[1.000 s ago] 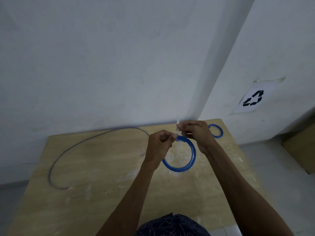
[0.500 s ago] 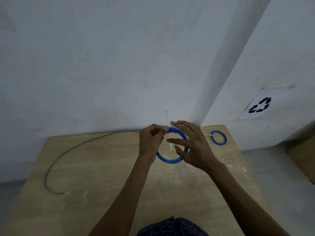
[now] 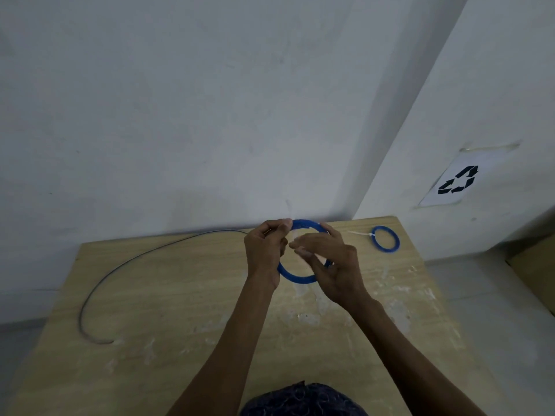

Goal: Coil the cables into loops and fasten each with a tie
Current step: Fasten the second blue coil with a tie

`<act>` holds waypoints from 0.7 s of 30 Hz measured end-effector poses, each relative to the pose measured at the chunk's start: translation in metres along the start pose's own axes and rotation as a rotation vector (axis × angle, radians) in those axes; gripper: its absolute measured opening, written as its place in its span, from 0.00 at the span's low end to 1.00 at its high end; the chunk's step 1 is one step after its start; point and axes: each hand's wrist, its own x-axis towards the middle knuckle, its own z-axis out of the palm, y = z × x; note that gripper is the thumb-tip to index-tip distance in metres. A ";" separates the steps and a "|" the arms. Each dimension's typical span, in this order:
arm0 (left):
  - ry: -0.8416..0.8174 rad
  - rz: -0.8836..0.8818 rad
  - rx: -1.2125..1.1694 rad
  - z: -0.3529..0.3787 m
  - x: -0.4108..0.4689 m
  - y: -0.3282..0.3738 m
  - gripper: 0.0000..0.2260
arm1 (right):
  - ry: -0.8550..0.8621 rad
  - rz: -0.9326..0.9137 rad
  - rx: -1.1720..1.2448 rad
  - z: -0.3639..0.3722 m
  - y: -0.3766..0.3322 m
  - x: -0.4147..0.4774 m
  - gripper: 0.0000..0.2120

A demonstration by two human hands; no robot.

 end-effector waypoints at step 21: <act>-0.082 0.147 0.189 0.017 -0.021 -0.001 0.20 | 0.168 0.443 0.314 -0.014 -0.019 0.029 0.08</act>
